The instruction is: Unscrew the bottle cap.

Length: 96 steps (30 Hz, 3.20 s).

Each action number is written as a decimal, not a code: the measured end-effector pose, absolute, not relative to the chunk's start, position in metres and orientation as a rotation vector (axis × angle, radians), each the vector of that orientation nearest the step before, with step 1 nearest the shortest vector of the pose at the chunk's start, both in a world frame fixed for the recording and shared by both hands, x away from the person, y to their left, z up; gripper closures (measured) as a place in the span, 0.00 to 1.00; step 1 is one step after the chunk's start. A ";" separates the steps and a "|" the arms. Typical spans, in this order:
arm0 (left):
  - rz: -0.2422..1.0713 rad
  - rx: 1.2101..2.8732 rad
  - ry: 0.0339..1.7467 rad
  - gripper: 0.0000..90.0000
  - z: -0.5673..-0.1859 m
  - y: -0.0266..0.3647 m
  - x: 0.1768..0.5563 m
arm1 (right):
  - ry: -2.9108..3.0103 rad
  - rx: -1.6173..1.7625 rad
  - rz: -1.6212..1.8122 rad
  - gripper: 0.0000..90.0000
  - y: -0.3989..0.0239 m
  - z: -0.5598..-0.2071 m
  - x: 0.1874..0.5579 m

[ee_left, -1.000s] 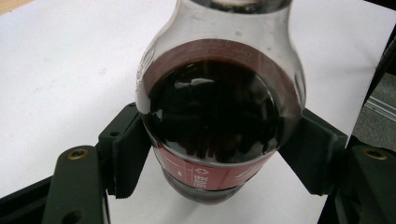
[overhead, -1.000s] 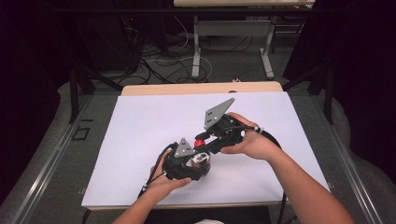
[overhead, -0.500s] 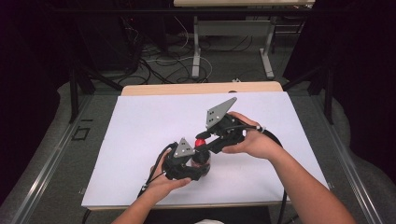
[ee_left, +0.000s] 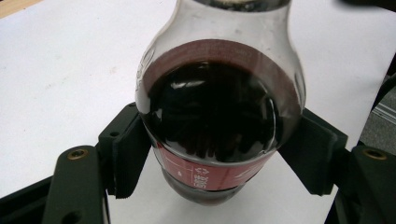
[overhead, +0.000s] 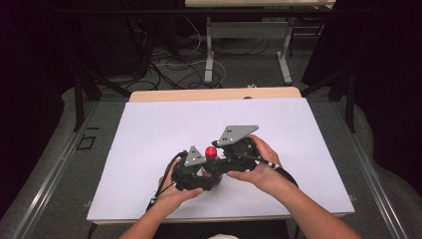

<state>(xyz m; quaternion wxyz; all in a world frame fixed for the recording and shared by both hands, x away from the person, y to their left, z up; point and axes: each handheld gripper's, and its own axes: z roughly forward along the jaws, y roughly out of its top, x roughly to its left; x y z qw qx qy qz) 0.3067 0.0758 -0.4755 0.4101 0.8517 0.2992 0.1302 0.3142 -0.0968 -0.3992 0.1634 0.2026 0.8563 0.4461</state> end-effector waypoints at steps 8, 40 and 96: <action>0.322 2.139 0.756 0.33 -0.476 0.074 0.306 | 2.417 0.540 1.303 0.55 -0.091 -0.403 0.312; 0.305 2.139 0.747 0.33 -0.474 0.075 0.305 | 2.556 0.400 1.334 0.52 -0.108 -0.396 0.331; 0.324 2.096 0.865 0.33 -0.476 0.097 0.329 | 2.584 0.457 1.380 0.68 -0.128 -0.401 0.346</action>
